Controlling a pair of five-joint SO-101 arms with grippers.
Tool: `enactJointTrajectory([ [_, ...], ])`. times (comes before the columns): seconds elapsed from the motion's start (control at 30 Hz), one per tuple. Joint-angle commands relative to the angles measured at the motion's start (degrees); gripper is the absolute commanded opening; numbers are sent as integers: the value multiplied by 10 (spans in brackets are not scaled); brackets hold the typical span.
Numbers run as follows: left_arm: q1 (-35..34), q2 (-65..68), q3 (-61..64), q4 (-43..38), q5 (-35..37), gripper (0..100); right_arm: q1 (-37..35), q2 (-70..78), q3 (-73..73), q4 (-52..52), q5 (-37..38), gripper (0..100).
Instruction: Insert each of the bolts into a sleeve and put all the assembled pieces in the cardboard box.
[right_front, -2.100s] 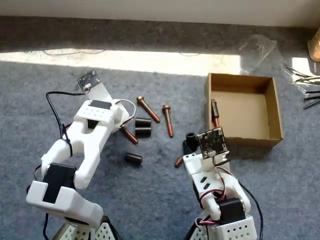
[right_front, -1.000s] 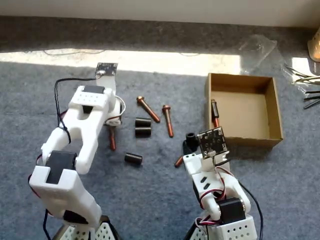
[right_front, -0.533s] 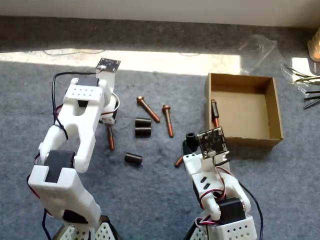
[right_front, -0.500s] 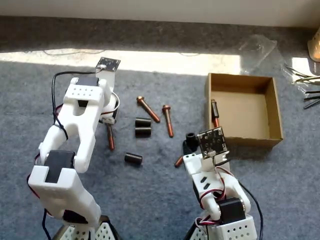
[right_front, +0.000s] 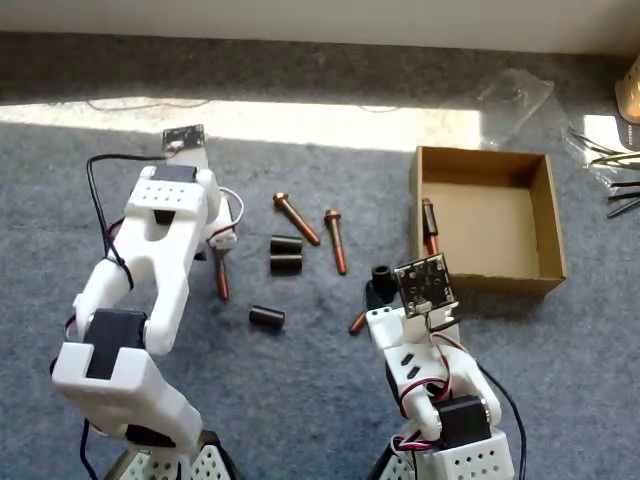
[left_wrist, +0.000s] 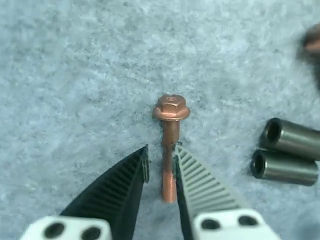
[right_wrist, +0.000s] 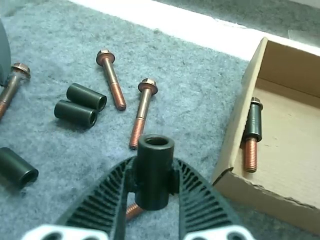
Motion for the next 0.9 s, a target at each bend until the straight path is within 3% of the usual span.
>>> enactJointTrajectory([
  [0.0, 0, -36, 16, -54, 31, 85, 7, -7, -7, -20, -2, 5],
  [0.53, 13, -30, 25, -107, 33, 85, 7, -7, -7, -20, -2, 5],
  [0.87, 26, 74, -39, -121, 33, 85, 7, -7, -7, -20, -2, 5],
])
